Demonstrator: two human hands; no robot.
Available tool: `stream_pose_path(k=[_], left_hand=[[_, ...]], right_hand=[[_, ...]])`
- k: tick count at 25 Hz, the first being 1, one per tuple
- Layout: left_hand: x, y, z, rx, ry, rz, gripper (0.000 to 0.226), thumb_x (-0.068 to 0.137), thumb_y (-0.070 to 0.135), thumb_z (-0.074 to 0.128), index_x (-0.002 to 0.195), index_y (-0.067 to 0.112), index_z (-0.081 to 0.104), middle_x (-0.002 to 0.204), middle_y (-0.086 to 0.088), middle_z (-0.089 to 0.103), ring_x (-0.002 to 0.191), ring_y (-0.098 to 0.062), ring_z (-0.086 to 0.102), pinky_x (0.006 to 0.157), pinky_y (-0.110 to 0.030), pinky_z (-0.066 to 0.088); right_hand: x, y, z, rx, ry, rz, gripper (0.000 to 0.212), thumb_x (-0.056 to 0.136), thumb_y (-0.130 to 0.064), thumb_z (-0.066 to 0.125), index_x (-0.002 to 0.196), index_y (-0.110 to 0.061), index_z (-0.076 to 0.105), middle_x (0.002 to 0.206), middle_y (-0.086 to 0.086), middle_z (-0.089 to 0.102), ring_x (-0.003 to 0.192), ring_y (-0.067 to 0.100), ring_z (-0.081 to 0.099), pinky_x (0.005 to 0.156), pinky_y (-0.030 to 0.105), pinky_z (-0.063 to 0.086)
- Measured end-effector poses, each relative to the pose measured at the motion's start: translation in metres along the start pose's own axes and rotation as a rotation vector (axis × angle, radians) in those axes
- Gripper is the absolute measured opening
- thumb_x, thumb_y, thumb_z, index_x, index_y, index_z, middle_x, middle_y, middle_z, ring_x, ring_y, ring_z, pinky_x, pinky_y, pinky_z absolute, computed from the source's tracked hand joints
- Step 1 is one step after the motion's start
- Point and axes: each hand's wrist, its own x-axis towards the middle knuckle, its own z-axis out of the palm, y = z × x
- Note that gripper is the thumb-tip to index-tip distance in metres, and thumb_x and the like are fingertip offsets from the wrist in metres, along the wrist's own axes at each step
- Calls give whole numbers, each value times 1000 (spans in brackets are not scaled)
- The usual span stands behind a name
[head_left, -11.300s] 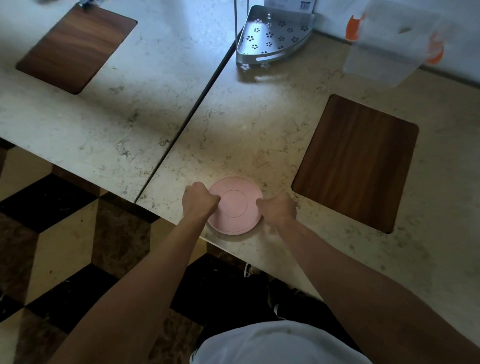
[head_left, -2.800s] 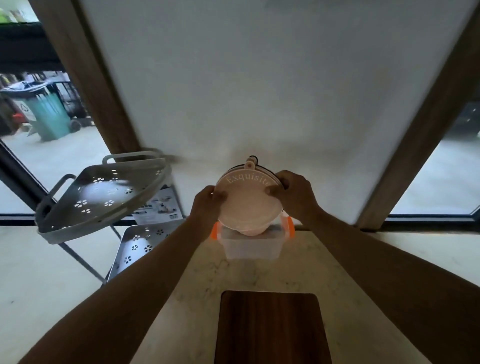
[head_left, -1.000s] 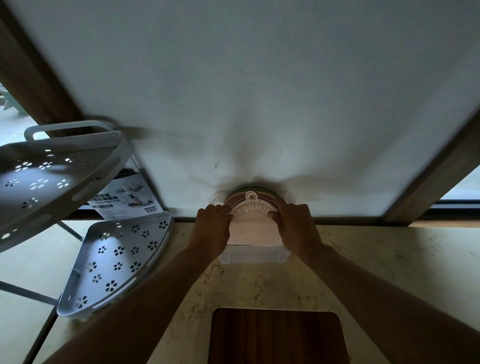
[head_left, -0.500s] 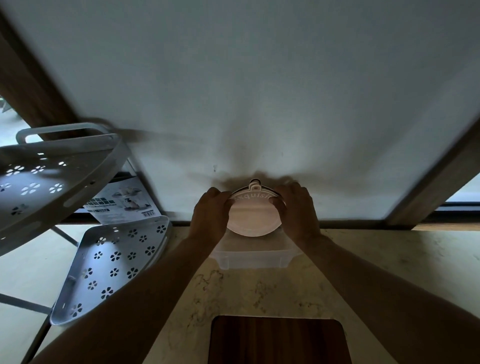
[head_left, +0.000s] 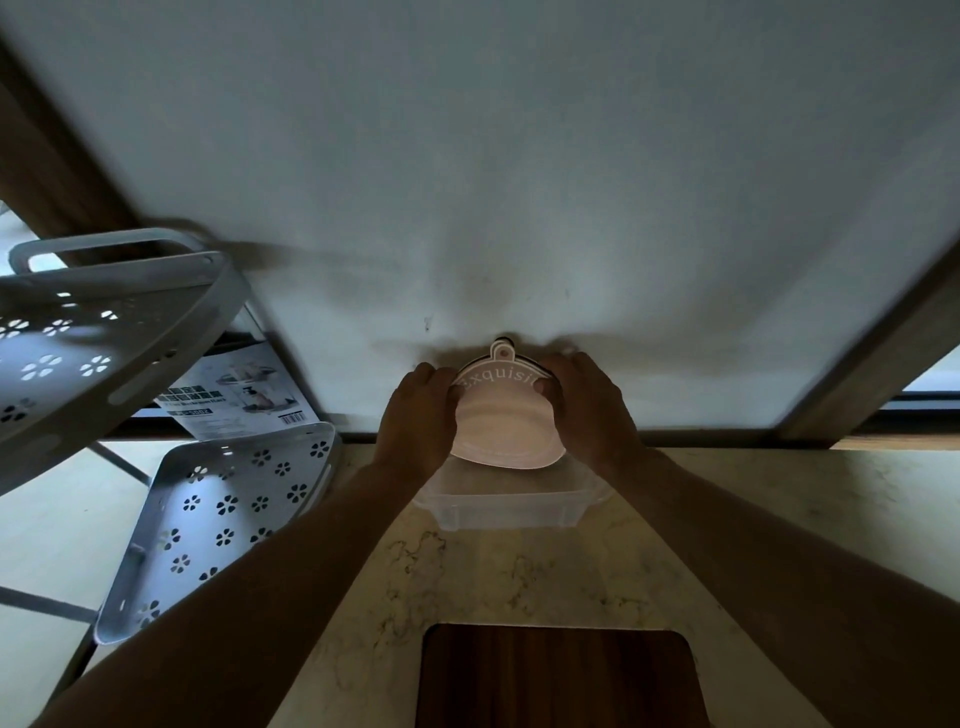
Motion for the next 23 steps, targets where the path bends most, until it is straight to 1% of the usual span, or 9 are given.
stream_pose_path(k=[3, 6, 9, 12, 14, 18, 23], left_hand=[[1, -1, 2, 47, -15, -3, 20, 97, 17, 49, 109, 9, 62, 97, -14, 62, 87, -32, 57, 78, -47, 48], [2, -4, 6, 43, 18, -17, 19, 96, 17, 51, 108, 10, 64, 97, -14, 62, 88, -33, 57, 77, -47, 48], [-1, -4, 9, 33, 35, -12, 21, 96, 17, 51, 112, 11, 64, 101, -13, 63, 91, -31, 57, 79, -47, 48], [-3, -5, 11, 48, 51, -4, 22, 95, 18, 52, 111, 10, 65, 101, -13, 63, 90, -31, 58, 78, -46, 49], [-3, -5, 13, 57, 49, -10, 21, 95, 19, 52, 109, 10, 64, 100, -13, 63, 91, -31, 57, 78, -45, 48], [-2, -7, 15, 52, 37, -17, 22, 96, 19, 50, 114, 12, 61, 107, -13, 62, 98, -31, 55, 80, -46, 47], [-3, -9, 17, 47, 2, -19, 25, 93, 22, 52, 117, 14, 56, 115, -13, 57, 105, -32, 52, 82, -46, 46]], right_hand=[[4, 2, -1, -17, -19, 12, 30, 96, -19, 56, 126, -17, 61, 123, 15, 59, 110, 35, 59, 90, 40, 47], [3, 1, 0, -37, 18, -9, 29, 93, -16, 61, 123, -15, 64, 117, 15, 62, 108, 35, 56, 90, 41, 47], [-1, 4, 1, -66, 57, -23, 28, 92, -20, 64, 119, -12, 65, 115, 16, 63, 104, 36, 57, 88, 45, 48], [-3, 6, 3, -68, 83, 22, 27, 90, -27, 65, 112, -10, 65, 119, 13, 61, 104, 33, 56, 88, 43, 45], [-6, 7, 6, -113, 86, 24, 28, 89, -28, 65, 110, -10, 64, 121, 13, 60, 107, 32, 54, 88, 42, 43], [-6, 7, 6, -84, 52, 53, 32, 79, -21, 70, 107, -7, 64, 120, 13, 58, 105, 33, 53, 86, 40, 41], [-6, 10, 3, -33, 23, 64, 31, 83, -17, 72, 111, -7, 64, 127, 14, 56, 111, 35, 50, 92, 43, 40]])
